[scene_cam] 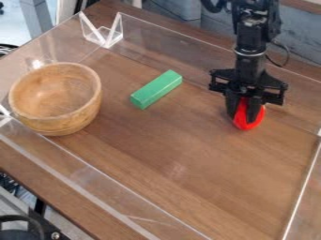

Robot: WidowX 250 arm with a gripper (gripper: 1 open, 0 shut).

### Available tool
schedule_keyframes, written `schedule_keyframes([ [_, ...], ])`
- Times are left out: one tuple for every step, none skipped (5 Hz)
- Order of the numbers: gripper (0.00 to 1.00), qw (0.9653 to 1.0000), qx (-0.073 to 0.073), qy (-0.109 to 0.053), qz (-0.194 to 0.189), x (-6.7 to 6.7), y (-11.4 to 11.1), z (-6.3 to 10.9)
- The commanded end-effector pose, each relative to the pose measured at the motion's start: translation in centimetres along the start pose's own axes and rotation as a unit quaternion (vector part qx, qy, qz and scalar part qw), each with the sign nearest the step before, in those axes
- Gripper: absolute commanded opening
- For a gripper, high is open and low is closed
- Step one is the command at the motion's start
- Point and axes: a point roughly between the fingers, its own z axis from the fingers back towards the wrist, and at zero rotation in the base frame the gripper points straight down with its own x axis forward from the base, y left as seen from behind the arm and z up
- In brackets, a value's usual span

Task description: Move the red fruit to the right

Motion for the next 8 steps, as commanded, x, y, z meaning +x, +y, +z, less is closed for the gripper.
schedule_keyframes([
  [0.00, 0.9980, -0.019, -0.043, 0.042, 0.3, 0.3, 4.4],
  [0.00, 0.9962, -0.042, -0.062, 0.043, -1.4, 0.9, 7.2],
  [0.00, 0.9951, -0.061, -0.072, 0.029, -3.4, 1.5, 9.4],
  [0.00, 0.9948, -0.072, -0.073, 0.001, -5.6, 1.6, 11.7],
  [0.00, 0.9942, -0.071, -0.069, -0.043, -7.9, 1.7, 13.3],
  [0.00, 0.9907, -0.062, -0.060, -0.105, -10.3, 3.0, 13.1],
  [0.00, 0.9864, -0.053, -0.048, -0.148, -12.6, 5.4, 12.3],
  [0.00, 0.9846, -0.048, -0.041, -0.163, -14.2, 7.1, 11.2],
])
